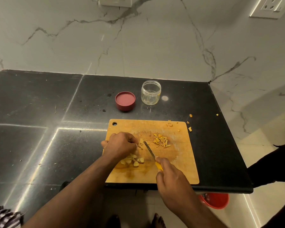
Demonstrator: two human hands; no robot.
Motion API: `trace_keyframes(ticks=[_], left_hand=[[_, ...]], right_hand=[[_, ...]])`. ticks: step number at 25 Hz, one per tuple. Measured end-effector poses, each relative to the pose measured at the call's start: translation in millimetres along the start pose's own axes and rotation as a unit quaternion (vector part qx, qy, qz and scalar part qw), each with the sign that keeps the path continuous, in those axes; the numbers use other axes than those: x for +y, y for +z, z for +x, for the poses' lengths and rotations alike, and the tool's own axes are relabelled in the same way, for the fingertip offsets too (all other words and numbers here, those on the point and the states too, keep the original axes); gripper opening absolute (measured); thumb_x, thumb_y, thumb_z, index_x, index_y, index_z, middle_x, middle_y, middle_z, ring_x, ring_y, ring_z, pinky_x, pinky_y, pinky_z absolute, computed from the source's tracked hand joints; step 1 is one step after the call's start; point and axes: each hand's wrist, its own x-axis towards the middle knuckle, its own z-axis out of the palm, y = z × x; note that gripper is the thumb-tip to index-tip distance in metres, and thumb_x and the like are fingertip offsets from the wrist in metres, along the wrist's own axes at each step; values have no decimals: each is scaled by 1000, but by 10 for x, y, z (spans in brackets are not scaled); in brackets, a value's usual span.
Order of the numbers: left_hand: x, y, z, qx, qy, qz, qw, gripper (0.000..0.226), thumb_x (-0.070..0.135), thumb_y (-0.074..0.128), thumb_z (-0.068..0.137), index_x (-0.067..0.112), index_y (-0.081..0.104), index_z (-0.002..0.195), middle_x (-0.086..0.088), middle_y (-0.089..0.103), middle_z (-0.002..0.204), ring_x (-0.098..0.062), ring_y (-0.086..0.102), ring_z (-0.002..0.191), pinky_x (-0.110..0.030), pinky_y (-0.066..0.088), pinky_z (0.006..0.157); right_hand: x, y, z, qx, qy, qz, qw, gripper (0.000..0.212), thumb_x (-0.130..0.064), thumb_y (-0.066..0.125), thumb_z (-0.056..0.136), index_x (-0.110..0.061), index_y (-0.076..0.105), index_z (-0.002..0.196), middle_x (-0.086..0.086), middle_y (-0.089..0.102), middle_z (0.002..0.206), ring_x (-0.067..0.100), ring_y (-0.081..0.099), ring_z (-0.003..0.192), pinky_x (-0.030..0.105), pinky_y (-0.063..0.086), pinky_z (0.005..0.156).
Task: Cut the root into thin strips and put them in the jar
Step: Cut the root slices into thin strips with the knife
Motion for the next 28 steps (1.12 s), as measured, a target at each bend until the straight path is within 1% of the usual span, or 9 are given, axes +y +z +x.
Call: trace_keyframes(ticks=[5, 7, 11, 13, 15, 19, 22, 25, 28], left_hand=[[-43, -117, 1, 0, 12, -137, 990, 20, 17, 62, 95, 30, 75, 101, 15, 70, 107, 0, 61, 89, -37, 59, 84], [-73, -126, -7, 1, 19, -136, 991, 20, 17, 60, 97, 28, 74, 105, 14, 69, 108, -1, 61, 93, -36, 59, 85], [-147, -132, 5, 9, 16, -131, 991, 24, 21, 59, 97, 40, 71, 90, 20, 69, 107, -6, 63, 102, -43, 56, 92], [-150, -141, -4, 12, 17, -146, 989, 24, 15, 57, 99, 33, 74, 98, 13, 71, 113, -9, 64, 104, -37, 57, 90], [-125, -167, -15, 18, 19, -168, 985, 27, 6, 54, 98, 23, 75, 104, 7, 71, 114, -11, 63, 104, -31, 56, 84], [-148, -238, -21, 13, 15, -159, 987, 34, 0, 52, 95, 24, 75, 103, 8, 69, 104, -11, 63, 100, -34, 58, 83], [-257, -304, -44, 5, 22, -141, 990, 23, 8, 62, 94, 26, 75, 98, 10, 69, 96, -11, 64, 95, -32, 56, 80], [-309, -377, -129, -51, 22, -116, 992, 2, 23, 75, 89, 24, 75, 87, 7, 70, 83, -8, 63, 79, -23, 46, 62], [-285, -364, -217, -103, 14, -7, 995, 23, 41, 81, 80, 22, 69, 79, 4, 67, 74, -10, 61, 71, -25, 43, 57]], right_hand=[[-40, 103, 43, -35, -29, -16, 999, 40, -25, 37, 103, -31, 34, 143, -9, 54, 130, 7, 54, 108, 18, 43, 85], [-12, 129, 27, -38, -30, -29, 998, 40, -25, 36, 104, -32, 33, 143, -8, 55, 128, 7, 54, 105, 18, 42, 82], [137, 14, -11, 23, 35, -13, 999, 37, -24, 37, 103, -33, 35, 139, -9, 54, 120, 9, 56, 104, 25, 46, 86], [152, -24, -51, 38, 48, -9, 998, 36, -25, 37, 103, -35, 36, 138, -13, 52, 114, 8, 56, 102, 29, 48, 86], [88, -10, -39, 30, 27, -1, 999, 36, -25, 38, 103, -34, 37, 138, -11, 54, 119, 8, 56, 103, 28, 47, 86], [27, 110, 122, 0, -9, -31, 999, 40, -25, 38, 103, -31, 33, 142, -5, 54, 131, 12, 56, 108, 26, 45, 85], [122, 73, 134, 16, 23, -33, 999, 38, -23, 39, 103, -28, 37, 140, -2, 57, 127, 12, 56, 103, 26, 44, 81], [211, 16, 69, 44, 43, -7, 998, 35, -20, 42, 102, -26, 43, 137, -3, 60, 116, 12, 56, 96, 28, 44, 77], [162, 68, 43, 32, 21, 7, 999, 35, -19, 43, 101, -26, 44, 135, -8, 57, 107, 8, 55, 87, 22, 38, 70]])
